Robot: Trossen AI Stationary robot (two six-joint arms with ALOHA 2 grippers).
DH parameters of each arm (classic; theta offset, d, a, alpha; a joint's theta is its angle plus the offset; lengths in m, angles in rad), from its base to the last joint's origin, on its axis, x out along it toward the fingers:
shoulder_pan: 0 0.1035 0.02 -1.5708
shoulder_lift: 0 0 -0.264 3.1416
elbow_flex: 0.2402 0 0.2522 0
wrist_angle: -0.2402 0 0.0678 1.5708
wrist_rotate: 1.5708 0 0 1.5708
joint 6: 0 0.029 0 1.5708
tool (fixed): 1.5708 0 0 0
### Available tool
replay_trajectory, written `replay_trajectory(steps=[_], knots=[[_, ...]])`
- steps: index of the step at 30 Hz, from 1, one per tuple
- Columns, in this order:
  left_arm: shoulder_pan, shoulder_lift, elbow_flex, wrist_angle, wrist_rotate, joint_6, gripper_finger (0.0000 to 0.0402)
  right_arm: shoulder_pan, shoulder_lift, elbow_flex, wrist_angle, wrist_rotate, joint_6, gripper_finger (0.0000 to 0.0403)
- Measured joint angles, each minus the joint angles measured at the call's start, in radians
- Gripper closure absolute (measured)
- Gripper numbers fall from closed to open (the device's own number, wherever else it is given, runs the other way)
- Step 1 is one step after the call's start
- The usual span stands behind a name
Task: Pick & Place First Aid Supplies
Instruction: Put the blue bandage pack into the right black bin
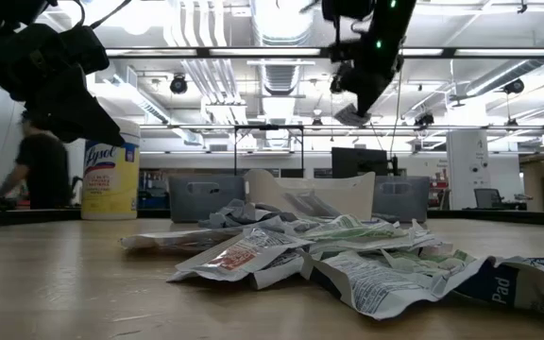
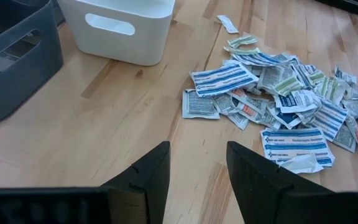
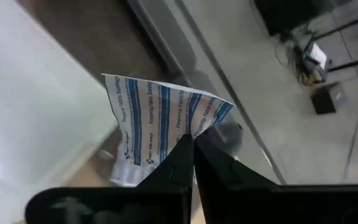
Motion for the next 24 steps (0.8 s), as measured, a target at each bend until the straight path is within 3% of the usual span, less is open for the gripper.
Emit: replay_trajectory(steps=[8,13,17,24], knots=[[0.0,0.0,0.0,0.001,0.0,-0.019,0.0241,-0.228,0.083,-0.006,-0.004,-0.096,-0.161,0.0394],[0.0,0.0,0.0,0.002,0.0,-0.02,0.0241,-0.322,0.127,-0.006,-0.003,-0.273,-0.24,0.0394],[0.0,0.0,0.0,0.002,0.0,-0.021,0.0241,-0.353,0.173,-0.007,-0.002,-0.347,-0.267,0.0394],[0.0,0.0,0.0,0.002,0.0,-0.021,0.0241,-0.357,0.26,-0.008,-0.002,-0.362,-0.321,0.0394]])
